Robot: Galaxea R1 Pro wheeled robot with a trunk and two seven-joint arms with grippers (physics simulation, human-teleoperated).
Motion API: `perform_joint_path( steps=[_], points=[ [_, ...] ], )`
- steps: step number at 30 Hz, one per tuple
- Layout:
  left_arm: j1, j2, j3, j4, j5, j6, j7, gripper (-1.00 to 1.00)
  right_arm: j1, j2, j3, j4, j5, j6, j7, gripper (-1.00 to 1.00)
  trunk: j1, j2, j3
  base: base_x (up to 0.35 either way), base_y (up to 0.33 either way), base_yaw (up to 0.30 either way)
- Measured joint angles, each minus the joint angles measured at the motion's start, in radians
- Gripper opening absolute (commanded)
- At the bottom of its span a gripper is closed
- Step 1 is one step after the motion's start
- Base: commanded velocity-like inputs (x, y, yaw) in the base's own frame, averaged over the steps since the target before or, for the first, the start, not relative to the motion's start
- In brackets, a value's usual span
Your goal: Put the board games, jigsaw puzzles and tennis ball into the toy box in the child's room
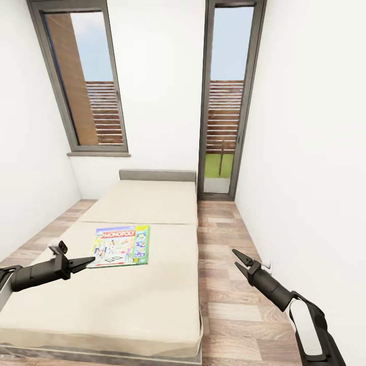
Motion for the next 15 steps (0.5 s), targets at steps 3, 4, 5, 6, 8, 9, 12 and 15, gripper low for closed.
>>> perform_joint_path(
  steps=[3, 4, 5, 6, 8, 9, 12, 15],
  points=[
    [0.0, 0.0, 0.0, 0.0, 0.0, 0.0, 0.0, -1.0, 0.0, 0.001, 0.0, 0.0, 0.0, 0.0, 0.0, 1.0, -0.012, 0.021, 0.009, 0.0, 0.0, 0.0],
    [0.0, 0.0, 0.0, 0.0, 0.0, 0.0, 0.0, -1.0, 0.0, 0.001, 0.0, 0.0, 0.0, 0.0, 0.0, 1.0, -0.015, 0.028, 0.013, 0.0, 0.0, 0.0],
    [0.0, 0.0, 0.001, 0.0, 0.001, 0.0, 0.0, -1.0, 0.0, 0.001, 0.0, 0.0, -0.001, 0.0, 0.0, 1.0, -0.019, 0.035, 0.016, 0.0, 0.0, 0.0],
    [0.0, 0.0, 0.003, 0.0, 0.001, 0.0, 0.0, -1.0, 0.0, 0.001, -0.001, 0.0, -0.001, -0.001, 0.0, 1.0, -0.023, 0.042, 0.019, 0.0, 0.0, 0.0],
    [0.0, 0.0, 0.004, 0.0, 0.0, 0.0, 0.0, -1.0, 0.0, 0.001, -0.001, 0.0, -0.001, -0.008, 0.0, 1.0, -0.031, 0.056, 0.025, 0.0, 0.0, 0.0],
    [0.0, 0.0, 0.004, 0.0, 0.0, 0.0, 0.0, -1.0, 0.0, 0.001, -0.001, 0.0, -0.001, -0.012, 0.0, 1.0, -0.034, 0.063, 0.028, 0.0, 0.0, 0.0],
    [0.0, 0.0, 0.005, 0.0, 0.0, 0.0, 0.0, -1.0, 0.0, 0.0, -0.002, 0.001, -0.002, -0.047, 0.001, 1.0, -0.046, 0.084, 0.038, 0.0, 0.0, 0.0],
    [0.0, 0.0, 0.005, 0.0, 0.0, 0.0, 0.0, -1.0, 0.0, 0.0, -0.008, 0.002, -0.003, -0.058, 0.001, 1.0, -0.058, 0.105, 0.047, 0.0, 0.0, 0.0]
  ],
)
